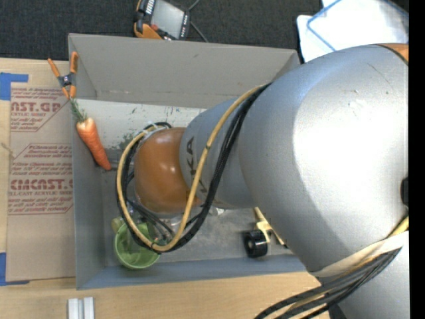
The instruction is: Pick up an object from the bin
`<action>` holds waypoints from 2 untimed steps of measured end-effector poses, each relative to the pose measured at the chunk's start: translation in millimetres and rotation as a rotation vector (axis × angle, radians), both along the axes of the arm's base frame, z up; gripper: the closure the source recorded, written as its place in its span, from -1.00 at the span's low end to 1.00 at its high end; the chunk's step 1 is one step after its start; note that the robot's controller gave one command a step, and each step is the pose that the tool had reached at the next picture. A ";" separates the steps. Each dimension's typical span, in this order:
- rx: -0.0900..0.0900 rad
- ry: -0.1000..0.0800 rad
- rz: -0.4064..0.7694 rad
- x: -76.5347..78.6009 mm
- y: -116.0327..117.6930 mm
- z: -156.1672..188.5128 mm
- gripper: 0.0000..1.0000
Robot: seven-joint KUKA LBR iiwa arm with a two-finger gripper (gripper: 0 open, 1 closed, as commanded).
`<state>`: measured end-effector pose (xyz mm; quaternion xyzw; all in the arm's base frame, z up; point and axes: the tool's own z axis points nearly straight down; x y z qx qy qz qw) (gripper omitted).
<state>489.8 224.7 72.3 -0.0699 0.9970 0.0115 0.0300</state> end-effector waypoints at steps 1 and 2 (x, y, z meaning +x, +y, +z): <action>0.000 0.003 -0.013 1.0 -5.1 -0.4 1.00; 0.002 -0.006 0.025 -0.2 -19.9 0.7 1.00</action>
Offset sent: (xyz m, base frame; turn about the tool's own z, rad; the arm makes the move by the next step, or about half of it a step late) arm -0.0075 -0.0565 -0.0023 -0.2582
